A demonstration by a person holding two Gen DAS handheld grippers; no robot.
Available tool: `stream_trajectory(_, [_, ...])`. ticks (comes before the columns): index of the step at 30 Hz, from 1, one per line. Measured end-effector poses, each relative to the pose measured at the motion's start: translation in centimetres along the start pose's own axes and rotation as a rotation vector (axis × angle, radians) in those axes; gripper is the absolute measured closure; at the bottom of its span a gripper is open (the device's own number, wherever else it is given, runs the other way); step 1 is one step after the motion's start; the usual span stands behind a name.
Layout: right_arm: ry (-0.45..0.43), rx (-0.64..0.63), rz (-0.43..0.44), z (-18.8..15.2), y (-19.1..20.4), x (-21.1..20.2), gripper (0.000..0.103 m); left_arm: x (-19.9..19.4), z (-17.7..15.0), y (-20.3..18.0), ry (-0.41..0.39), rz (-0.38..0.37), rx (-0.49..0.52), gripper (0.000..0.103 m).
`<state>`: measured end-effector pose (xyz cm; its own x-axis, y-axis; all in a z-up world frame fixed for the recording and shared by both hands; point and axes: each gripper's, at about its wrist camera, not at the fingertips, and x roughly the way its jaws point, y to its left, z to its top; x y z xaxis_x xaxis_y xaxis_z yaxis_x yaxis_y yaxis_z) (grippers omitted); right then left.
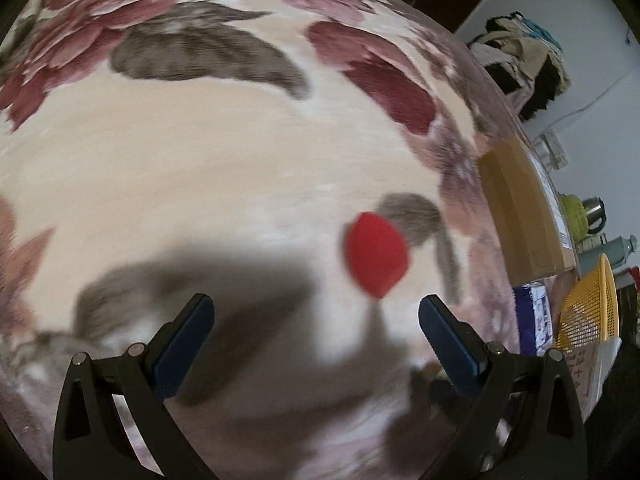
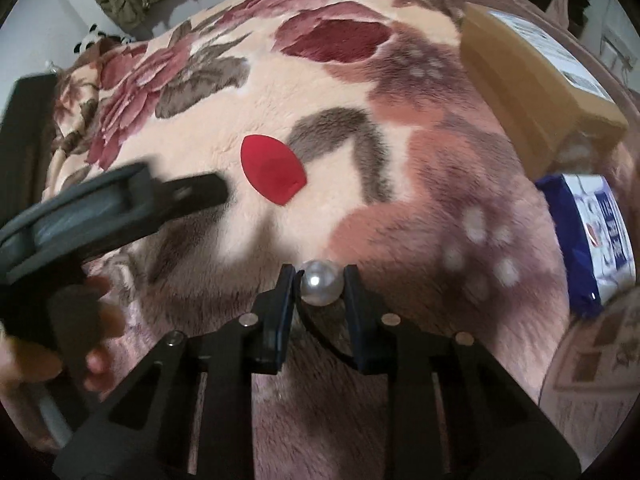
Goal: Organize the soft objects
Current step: 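Grasp the red sponge with the left gripper while the right gripper grasps the pearl hair tie, then lift the sponge and hair tie with both grippers and carry them over the basket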
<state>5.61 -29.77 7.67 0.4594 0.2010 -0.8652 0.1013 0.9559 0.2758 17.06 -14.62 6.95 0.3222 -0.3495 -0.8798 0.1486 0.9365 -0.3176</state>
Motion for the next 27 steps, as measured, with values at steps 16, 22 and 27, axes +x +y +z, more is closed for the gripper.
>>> stream_trajectory(16, [-0.015, 0.08, 0.051, -0.7, -2.1, 0.2, 0.078, 3.1, 0.4, -2.8, 0.044, 0.05, 0.007, 0.063])
stream_trajectory(22, [-0.026, 0.076, 0.056, -0.9, -1.7, -0.6, 0.078, 0.7, -1.4, -1.1, 0.04, 0.048, 0.008, 0.064])
stream_trajectory(27, [-0.036, 0.066, 0.051, -1.7, -1.0, -1.9, 0.078, -1.7, -3.7, -0.4, 0.038, 0.059, 0.044, 0.064])
